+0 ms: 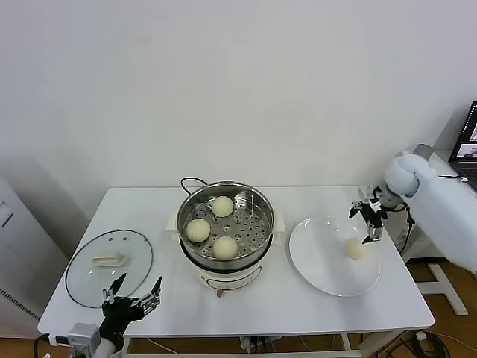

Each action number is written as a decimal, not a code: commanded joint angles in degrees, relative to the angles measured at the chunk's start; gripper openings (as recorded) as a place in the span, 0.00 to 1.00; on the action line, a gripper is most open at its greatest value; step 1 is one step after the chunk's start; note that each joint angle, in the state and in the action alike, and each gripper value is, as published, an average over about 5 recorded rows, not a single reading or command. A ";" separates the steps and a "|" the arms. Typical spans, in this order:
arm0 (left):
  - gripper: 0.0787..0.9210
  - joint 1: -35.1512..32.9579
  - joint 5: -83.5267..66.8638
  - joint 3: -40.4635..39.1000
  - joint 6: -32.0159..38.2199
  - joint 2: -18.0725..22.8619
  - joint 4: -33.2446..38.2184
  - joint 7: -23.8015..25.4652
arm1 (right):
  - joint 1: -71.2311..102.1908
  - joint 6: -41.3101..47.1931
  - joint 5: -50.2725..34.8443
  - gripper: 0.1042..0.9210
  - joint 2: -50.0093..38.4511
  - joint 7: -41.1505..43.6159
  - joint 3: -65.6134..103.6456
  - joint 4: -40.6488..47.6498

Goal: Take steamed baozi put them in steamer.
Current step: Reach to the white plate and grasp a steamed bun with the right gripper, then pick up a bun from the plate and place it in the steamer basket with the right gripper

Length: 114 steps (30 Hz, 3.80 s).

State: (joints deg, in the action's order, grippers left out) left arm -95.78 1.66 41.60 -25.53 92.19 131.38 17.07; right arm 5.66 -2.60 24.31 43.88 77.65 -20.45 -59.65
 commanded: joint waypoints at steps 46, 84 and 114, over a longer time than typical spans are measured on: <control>0.88 -0.47 -1.05 0.26 0.02 2.81 -0.30 0.23 | 8.14 -2.25 14.82 0.88 8.66 -5.73 11.84 11.95; 0.88 0.74 4.60 0.04 -0.80 2.81 0.56 -2.02 | -48.92 34.52 -51.92 0.53 4.49 -8.02 -52.23 -18.19; 0.88 2.20 3.24 -0.12 -1.07 2.81 0.55 -1.81 | -34.01 42.41 -47.41 0.53 29.25 -17.54 -53.50 -6.21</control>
State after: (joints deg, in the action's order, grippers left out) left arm -93.64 5.03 41.45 -26.52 92.19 131.88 15.25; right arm -31.81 38.02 -26.20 69.40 61.77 -73.05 -68.15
